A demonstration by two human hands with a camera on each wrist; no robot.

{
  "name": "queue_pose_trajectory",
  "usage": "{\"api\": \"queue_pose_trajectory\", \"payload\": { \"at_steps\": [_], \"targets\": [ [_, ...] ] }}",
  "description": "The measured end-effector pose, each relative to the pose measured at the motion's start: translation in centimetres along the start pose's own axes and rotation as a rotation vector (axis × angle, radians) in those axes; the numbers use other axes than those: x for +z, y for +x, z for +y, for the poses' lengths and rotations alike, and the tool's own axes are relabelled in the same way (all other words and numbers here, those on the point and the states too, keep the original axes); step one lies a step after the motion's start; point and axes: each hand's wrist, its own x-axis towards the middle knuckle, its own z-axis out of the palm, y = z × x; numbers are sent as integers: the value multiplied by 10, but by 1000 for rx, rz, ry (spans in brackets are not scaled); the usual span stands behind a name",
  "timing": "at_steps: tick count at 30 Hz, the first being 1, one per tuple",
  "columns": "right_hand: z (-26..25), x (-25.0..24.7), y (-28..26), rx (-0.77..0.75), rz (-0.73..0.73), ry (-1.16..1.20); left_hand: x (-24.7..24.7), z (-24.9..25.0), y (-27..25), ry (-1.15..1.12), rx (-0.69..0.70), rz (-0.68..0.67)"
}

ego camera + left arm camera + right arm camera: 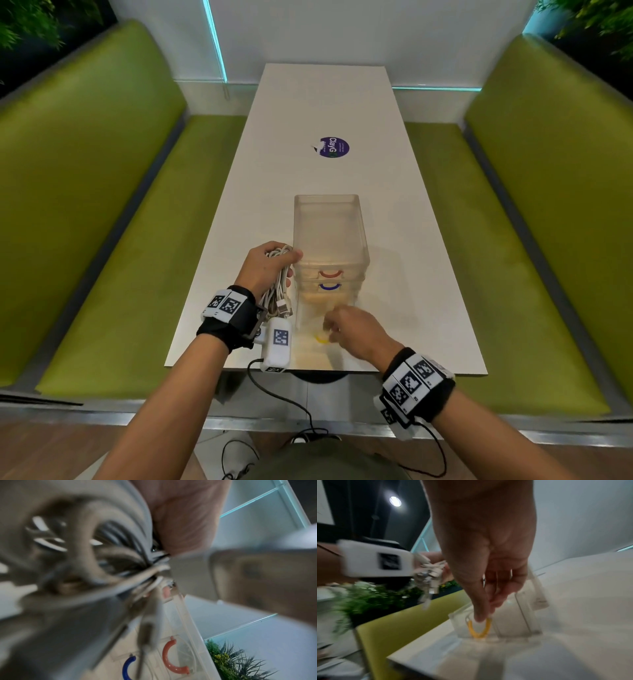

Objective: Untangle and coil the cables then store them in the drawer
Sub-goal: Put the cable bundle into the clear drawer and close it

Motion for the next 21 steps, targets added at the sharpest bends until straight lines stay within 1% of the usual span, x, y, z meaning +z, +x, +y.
{"api": "queue_pose_trajectory", "payload": {
  "at_steps": [2, 3, 5, 9, 12, 13, 14, 15, 17, 18, 19, 21],
  "targets": [
    [-5, 8, -14, -72, -126, 0, 0, -1, 0, 3, 0, 5],
    [-7, 12, -22, -89, -154, 1, 1, -1, 0, 1, 2, 6],
    [-6, 15, -30, -88, -148, 30, 2, -2, -1, 6, 5, 6],
    [-4, 9, -30, -72, -153, 115, -1, -1, -4, 22, 14, 1],
    [-2, 7, -28, -80, -192, 107, -3, 1, -9, 11, 29, -4],
    [-2, 7, -28, -85, -184, 123, -4, 1, -11, -6, 33, 4],
    [-2, 5, -28, -91, -143, 175, -6, 2, -14, -32, 41, 17],
    [-3, 1, -29, -91, -71, 264, -8, 4, -17, -64, 55, 29],
    [-13, -12, -32, -85, 119, 498, -11, 9, -25, -138, 107, 29],
    [-20, -20, -32, -89, 189, 627, -10, 11, -30, -168, 143, 16],
    [-29, -29, -34, -108, 217, 748, -7, 15, -37, -196, 184, -2],
    [-49, -48, -34, -179, 172, 923, 6, 21, -51, -253, 270, -27]
  ]
}}
